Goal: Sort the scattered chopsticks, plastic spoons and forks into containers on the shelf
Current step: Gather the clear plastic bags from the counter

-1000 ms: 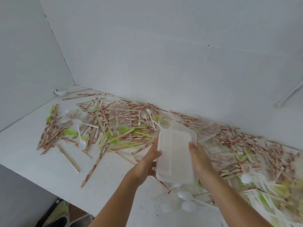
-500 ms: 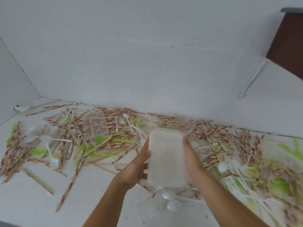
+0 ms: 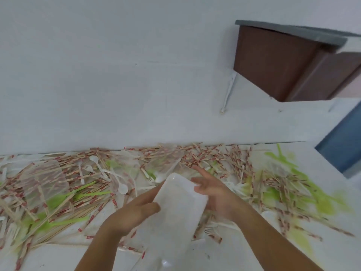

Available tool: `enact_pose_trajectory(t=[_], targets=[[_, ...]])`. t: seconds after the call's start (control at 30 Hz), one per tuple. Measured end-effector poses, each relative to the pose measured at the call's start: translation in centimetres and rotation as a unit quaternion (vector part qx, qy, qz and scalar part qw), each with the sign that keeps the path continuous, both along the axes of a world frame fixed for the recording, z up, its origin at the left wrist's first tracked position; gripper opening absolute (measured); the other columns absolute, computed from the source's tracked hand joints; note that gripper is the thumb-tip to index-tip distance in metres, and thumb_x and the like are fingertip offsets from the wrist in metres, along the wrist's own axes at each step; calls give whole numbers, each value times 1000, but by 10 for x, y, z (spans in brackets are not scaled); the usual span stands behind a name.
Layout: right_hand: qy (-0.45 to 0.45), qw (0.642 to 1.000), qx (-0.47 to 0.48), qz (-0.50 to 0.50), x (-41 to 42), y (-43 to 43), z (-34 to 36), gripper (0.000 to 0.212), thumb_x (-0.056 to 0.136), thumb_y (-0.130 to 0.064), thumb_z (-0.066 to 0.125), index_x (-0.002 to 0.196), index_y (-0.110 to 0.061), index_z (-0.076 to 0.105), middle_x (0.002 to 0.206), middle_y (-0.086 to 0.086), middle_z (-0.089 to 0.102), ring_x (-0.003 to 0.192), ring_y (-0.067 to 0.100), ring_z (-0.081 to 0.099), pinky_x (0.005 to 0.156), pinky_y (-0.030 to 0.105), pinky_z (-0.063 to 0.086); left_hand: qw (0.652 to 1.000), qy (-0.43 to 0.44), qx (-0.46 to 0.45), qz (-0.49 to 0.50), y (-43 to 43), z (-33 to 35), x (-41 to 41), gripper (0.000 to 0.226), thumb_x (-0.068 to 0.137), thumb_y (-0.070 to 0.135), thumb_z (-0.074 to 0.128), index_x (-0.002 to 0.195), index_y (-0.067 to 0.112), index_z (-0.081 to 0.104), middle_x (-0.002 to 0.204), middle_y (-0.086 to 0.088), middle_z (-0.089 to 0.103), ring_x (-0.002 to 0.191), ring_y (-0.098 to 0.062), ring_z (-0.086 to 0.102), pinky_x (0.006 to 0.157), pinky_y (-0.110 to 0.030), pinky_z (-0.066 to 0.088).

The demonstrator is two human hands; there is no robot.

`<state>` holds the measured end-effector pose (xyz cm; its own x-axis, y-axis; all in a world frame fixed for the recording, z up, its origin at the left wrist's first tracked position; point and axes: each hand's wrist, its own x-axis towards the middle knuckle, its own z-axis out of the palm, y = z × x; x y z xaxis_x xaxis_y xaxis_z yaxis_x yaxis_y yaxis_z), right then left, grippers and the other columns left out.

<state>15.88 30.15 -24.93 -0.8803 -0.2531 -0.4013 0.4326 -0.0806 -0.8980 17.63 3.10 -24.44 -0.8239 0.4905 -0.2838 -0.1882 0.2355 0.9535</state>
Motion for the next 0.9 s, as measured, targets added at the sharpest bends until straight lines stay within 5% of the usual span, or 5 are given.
enact_pose_trajectory(t=[0.2, 0.33, 0.53, 0.73, 0.9], targets=[[26, 990, 124, -61, 22, 102, 39, 17, 100, -23, 67, 111, -25, 80, 102, 5, 78, 84, 20, 74, 65, 29, 56, 996, -2, 31, -78, 113, 30, -27, 49, 103, 14, 56, 139, 47, 59, 131, 21, 68, 120, -6, 66, 98, -33, 54], [35, 961, 150, -230, 33, 187, 31, 19, 104, -27, 61, 113, -21, 76, 105, 5, 79, 94, 30, 75, 81, 52, 63, 999, 16, 14, 31, 198, 16, -33, 21, 98, 27, 71, 114, 40, 69, 106, 19, 75, 96, -2, 73, 88, -40, 61], [61, 926, 170, -331, 43, 320, 7, 25, 105, -18, 56, 106, -33, 76, 102, -8, 79, 97, 20, 74, 84, 48, 63, 990, -50, 68, 111, 350, 2, -36, 23, 95, 11, 72, 118, 15, 75, 104, -5, 78, 89, -22, 78, 72, -31, 64], [39, 899, 229, -372, 24, 460, -15, 20, 105, -17, 56, 110, -29, 72, 101, -3, 75, 93, 26, 70, 71, 53, 62, 999, 24, -2, 43, 491, -3, -61, 42, 78, 26, 80, 115, 44, 76, 109, 9, 79, 105, -13, 75, 100, -46, 55], [3, 866, 279, -416, -2, 541, -14, 22, 101, -40, 62, 110, -20, 59, 100, 0, 59, 88, 22, 61, 62, 43, 61, 999, -39, -2, -7, 572, -9, -81, 47, 93, 18, 76, 131, 45, 67, 126, 14, 72, 103, -14, 75, 92, -38, 61]])
